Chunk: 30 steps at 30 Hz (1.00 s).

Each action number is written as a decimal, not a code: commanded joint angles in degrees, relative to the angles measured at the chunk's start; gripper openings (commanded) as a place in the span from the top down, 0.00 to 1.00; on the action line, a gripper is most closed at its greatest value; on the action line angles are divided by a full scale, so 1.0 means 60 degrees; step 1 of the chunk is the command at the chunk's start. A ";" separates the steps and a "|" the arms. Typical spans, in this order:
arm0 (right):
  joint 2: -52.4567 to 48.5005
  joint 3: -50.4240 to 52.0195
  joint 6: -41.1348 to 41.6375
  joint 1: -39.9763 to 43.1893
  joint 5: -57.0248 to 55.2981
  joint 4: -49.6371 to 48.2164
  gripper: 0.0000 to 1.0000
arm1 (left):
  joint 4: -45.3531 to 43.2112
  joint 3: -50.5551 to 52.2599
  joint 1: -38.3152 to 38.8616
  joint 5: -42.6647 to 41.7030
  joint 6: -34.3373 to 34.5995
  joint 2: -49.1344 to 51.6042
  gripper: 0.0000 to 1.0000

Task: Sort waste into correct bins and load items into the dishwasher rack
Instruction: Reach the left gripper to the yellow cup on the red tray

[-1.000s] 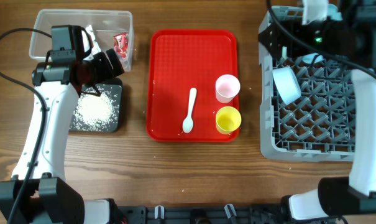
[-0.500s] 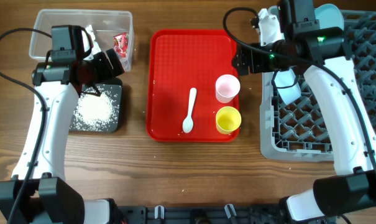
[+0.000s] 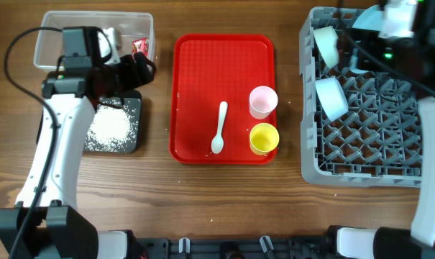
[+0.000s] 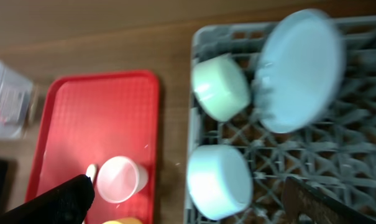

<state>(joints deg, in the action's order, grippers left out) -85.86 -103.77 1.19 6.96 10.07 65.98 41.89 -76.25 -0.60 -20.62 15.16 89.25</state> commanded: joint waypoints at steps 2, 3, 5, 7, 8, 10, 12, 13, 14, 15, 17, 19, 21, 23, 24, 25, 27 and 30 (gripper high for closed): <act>0.0200 -0.0186 -0.0098 0.0630 -0.0102 0.0106 0.00 | -0.0044 -0.0153 0.1938 0.0113 -0.0237 0.0000 0.37; 0.0197 -0.0186 -0.0098 0.0641 -0.0106 0.0124 0.00 | 0.0007 -0.0149 0.2572 0.0390 -0.0226 0.0000 0.42; 0.0193 -0.0186 -0.0095 0.0641 -0.0102 0.0120 0.00 | 0.0124 -0.0149 0.3421 0.0510 -0.0229 0.0000 0.52; 0.0175 -0.0146 0.0091 0.0641 -0.0087 0.0113 0.00 | 0.0211 -0.0131 0.4211 0.0998 -0.0229 0.0004 0.69; 0.0157 -0.0098 0.0084 0.0637 -0.0033 0.0120 0.01 | 0.0240 -0.0106 0.4648 0.1417 -0.0226 0.0058 0.76; 0.0138 0.0091 0.0091 0.0641 0.0084 0.0117 0.00 | 0.0073 -0.0106 0.5235 0.1526 -0.0153 0.0379 0.93; 0.0138 0.0270 0.0087 0.0641 0.0080 0.0138 0.00 | -0.0182 -0.0106 0.5588 0.1530 0.0025 0.0798 0.94; 0.0138 0.0350 0.0084 0.0641 0.0080 0.0175 0.00 | -0.0401 -0.0106 0.5883 0.1526 0.0302 0.1235 0.95; 0.0138 0.0353 0.0084 0.0641 0.0080 0.0229 0.00 | -0.0481 -0.0106 0.6011 0.1523 0.0346 0.1439 0.95; 0.0138 0.0353 0.0073 0.0641 0.0080 0.0255 0.00 | -0.0601 -0.0106 0.6178 0.1519 0.0382 0.1698 0.94; 0.0138 0.0353 0.0084 0.0641 0.0084 0.0251 0.00 | -0.0772 -0.0106 0.6357 0.1523 0.0459 0.1905 0.72; 0.0138 0.0353 0.0084 0.0637 0.0091 0.0251 0.00 | -0.1089 -0.0106 0.6375 0.1450 0.0812 0.1905 0.60; 0.0138 0.0353 0.0080 0.0637 0.0182 0.0251 0.00 | -0.1432 -0.0106 0.6415 0.1246 0.0889 0.2044 0.60; 0.0138 0.0353 0.0084 0.0641 0.0193 0.0273 0.00 | -0.1490 -0.0106 0.6594 0.1053 0.0885 0.2218 0.60; 0.0138 0.0353 0.0080 0.0641 0.0193 0.0270 0.00 | -0.1435 -0.0106 0.6699 0.1053 0.0882 0.2273 0.60; 0.0138 0.0353 0.0080 0.0641 0.0193 0.0266 0.00 | -0.1373 -0.0106 0.6816 0.1053 0.0882 0.2324 0.61; 0.0138 0.0353 0.0080 0.0641 0.0197 0.0270 0.00 | -0.1304 -0.0106 0.6998 0.1056 0.0878 0.2452 0.61; 0.0138 0.0353 0.0080 0.0641 0.0193 0.0306 0.00 | -0.0987 -0.0106 0.7111 0.1096 0.0878 0.2612 0.65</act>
<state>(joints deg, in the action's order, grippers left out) -84.86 -102.08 1.28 10.61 10.44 67.61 35.14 -76.25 41.76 -13.41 19.90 103.88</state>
